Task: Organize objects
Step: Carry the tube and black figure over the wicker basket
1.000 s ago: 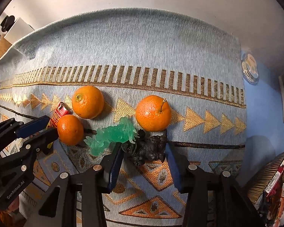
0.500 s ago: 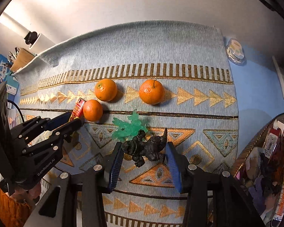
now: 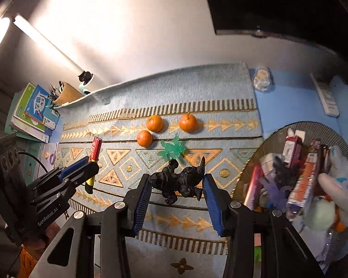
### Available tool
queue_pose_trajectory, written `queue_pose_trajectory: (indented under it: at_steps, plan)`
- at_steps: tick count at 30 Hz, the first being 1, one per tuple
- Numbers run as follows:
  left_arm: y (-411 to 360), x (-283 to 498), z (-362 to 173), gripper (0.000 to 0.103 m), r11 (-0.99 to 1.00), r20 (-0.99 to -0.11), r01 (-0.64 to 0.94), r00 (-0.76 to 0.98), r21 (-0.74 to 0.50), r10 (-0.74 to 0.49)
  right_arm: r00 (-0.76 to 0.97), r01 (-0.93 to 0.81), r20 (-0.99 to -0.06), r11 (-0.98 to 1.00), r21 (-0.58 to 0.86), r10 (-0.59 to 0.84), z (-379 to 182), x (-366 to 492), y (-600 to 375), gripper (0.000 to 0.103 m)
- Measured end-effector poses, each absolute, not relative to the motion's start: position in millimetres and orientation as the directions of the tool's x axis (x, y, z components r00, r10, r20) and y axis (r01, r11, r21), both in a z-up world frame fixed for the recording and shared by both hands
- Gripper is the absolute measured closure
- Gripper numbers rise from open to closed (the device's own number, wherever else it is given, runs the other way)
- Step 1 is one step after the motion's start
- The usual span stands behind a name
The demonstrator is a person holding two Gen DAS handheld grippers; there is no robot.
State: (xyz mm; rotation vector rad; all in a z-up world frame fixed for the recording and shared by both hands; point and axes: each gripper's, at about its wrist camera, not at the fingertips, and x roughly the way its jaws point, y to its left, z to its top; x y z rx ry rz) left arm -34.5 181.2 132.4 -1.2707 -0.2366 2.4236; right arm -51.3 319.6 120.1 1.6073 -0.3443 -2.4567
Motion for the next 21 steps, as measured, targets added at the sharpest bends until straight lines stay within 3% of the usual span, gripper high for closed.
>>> queue_pose_trajectory:
  at_steps: [5, 10, 21]
  plan:
    - [219.5, -11.7, 169.4, 0.083, -0.909, -0.705, -0.281, -0.575, -0.307, 0.416, -0.519, 0.016, -0.822, -0.965, 0.263, -0.233, 167.5, -29.0, 374.3, 0.059]
    - [265.3, 5.3, 191.0, 0.083, -0.874, -0.663, -0.311, -0.569, -0.374, 0.486, -0.584, -0.089, -0.797, -0.964, 0.251, -0.154, 202.2, 13.8, 455.7, 0.059]
    - [377.6, 35.6, 182.4, 0.083, -0.828, -0.673, -0.375, -0.485, -0.416, 0.558, -0.526, -0.253, -0.838, -0.914, 0.317, -0.145, 183.6, 84.6, 572.9, 0.059]
